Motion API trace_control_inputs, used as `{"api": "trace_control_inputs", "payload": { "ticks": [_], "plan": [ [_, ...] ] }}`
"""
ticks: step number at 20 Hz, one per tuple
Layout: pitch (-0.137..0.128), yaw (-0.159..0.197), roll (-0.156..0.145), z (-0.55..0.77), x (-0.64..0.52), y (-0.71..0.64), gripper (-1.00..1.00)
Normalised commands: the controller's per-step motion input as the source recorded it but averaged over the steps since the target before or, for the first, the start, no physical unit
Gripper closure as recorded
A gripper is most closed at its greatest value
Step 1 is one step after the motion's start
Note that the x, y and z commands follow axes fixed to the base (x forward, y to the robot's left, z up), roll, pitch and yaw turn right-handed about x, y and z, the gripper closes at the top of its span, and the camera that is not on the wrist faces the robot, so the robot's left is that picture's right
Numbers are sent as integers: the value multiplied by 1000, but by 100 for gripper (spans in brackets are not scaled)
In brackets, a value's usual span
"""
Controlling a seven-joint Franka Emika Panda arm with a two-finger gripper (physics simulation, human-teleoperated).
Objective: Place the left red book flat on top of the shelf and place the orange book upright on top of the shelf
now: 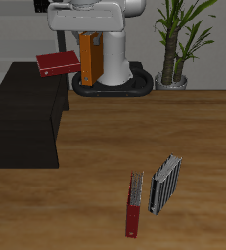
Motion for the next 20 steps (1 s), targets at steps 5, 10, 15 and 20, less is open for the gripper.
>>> {"api": "trace_control_inputs", "payload": {
  "ticks": [5, 10, 15, 20],
  "plan": [
    [-15, -54, -46, 296, 193, -532, 100],
    [29, -70, -16, 78, 111, -441, 100],
    [23, -66, 32, 97, 72, -467, 100],
    [25, -62, 9, 94, 7, -393, 100]
  ]
}}
